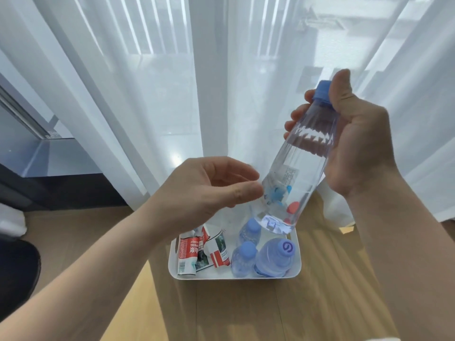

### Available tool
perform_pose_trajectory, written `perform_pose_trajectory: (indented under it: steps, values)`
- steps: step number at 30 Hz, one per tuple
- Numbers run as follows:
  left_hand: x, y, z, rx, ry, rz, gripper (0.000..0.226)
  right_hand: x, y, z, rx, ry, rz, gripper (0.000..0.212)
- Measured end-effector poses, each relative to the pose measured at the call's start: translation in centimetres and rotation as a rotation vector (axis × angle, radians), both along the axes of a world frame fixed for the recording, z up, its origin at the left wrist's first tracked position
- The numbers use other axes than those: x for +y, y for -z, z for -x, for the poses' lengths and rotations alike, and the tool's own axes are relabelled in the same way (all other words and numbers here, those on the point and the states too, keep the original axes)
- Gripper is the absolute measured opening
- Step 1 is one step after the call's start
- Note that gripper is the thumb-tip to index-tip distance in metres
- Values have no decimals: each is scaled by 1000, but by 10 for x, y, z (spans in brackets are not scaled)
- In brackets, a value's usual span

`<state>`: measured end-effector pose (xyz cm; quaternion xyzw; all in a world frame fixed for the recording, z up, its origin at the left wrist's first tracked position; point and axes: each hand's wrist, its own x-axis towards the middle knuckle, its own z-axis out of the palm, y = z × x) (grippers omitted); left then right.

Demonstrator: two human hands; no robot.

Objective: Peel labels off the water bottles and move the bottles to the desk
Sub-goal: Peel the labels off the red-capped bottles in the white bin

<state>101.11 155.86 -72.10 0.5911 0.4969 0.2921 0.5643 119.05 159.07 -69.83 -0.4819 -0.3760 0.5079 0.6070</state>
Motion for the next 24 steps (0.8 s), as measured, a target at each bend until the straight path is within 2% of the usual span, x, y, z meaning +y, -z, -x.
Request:
perform_pose_trajectory:
  steps: [2,5,7,13,15,17,20,22,24]
  values:
    - [1,3,1,21,-24,-11,33,2,0,1,5,22,8,36]
    - [3,9,1,93,-71,-55,15,4,1,3,27,31,8,34]
    - [4,10,2,73,-97,-45,5,4,1,4,7,35,1,33]
    - [11,-2,12,15,-105,-28,9,4,3,5,-132,152,-38,25]
    - [16,-4,23,62,-138,-60,9,6,7,5,-238,202,-73,22]
    - [22,3,35,317,-114,-124,5,8,12,2,-370,232,-107,19]
    - [26,34,45,928,99,-206,19,12,22,-5,-521,192,-105,13]
    - [27,60,46,1087,224,-160,27,15,31,-9,-673,93,-30,18]
    - [28,82,46,1110,263,-101,28,16,43,-13,-859,-58,62,26]
